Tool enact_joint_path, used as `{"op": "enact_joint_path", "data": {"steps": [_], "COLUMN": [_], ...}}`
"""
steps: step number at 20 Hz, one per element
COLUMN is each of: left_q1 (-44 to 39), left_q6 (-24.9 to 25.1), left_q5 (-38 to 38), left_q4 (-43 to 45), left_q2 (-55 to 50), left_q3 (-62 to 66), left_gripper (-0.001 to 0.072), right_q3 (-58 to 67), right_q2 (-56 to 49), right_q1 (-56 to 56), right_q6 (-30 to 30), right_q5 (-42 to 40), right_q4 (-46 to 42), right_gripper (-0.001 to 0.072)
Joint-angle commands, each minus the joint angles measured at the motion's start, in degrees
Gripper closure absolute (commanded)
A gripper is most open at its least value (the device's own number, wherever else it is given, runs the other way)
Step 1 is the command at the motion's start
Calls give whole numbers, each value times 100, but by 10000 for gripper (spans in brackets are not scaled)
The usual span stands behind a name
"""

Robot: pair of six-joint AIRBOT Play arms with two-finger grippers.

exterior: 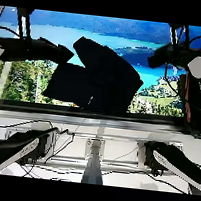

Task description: Fold the clothes and pants, and hang the long-sleeved shirts on hangers.

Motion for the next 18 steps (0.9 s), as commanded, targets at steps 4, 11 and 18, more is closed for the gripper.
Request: {"op": "enact_joint_path", "data": {"steps": [4,11,18], "left_q1": [326,1239,3082], "left_q6": [197,17,-509], "left_q5": [-1370,-627,-647], "left_q4": [1143,2124,1958], "left_q2": [13,-236,-533], "left_q3": [-24,-901,-1869], "left_gripper": [19,19,19], "right_q3": [-2721,-4701,-4771], "right_q2": [-195,-422,-1115], "right_q1": [-2186,-1853,-1095], "right_q6": [-765,-894,-846], "right_q5": [1316,-111,-625], "right_q4": [2944,5772,6485], "right_gripper": [679,206,207]}}
